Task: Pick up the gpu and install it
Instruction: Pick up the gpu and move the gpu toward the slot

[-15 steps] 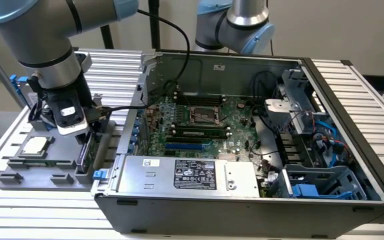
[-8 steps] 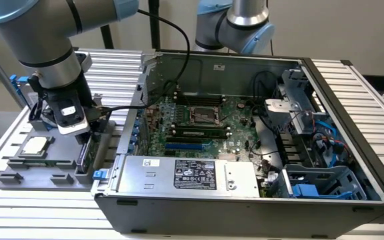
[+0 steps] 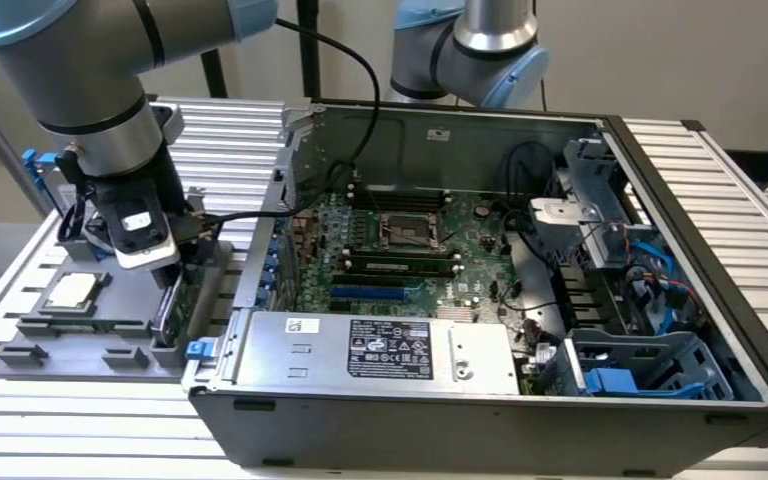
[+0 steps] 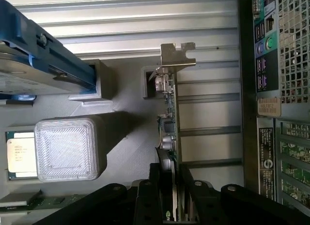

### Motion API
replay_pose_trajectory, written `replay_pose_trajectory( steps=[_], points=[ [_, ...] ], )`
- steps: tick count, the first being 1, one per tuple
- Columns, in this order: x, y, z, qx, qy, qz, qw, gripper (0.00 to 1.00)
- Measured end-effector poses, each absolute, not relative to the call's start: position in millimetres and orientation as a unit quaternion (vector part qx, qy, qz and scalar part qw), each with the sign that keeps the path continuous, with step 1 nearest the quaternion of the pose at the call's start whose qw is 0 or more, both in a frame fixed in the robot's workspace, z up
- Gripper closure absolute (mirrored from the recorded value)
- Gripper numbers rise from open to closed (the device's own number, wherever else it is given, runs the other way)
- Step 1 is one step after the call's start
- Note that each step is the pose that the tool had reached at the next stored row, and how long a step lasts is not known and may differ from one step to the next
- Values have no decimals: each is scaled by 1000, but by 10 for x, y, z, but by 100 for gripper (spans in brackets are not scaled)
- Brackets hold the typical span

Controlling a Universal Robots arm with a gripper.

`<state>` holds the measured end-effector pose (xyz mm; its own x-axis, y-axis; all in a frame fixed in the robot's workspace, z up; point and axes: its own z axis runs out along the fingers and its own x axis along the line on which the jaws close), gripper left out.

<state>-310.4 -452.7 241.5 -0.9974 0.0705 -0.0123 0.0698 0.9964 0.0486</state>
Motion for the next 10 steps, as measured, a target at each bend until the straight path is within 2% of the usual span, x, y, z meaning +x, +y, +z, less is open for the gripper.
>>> replay_pose_trajectory(
  steps=[10],
  points=[
    [-3104, -4527, 2414, 35, 999, 24, 7, 0]
  ],
)
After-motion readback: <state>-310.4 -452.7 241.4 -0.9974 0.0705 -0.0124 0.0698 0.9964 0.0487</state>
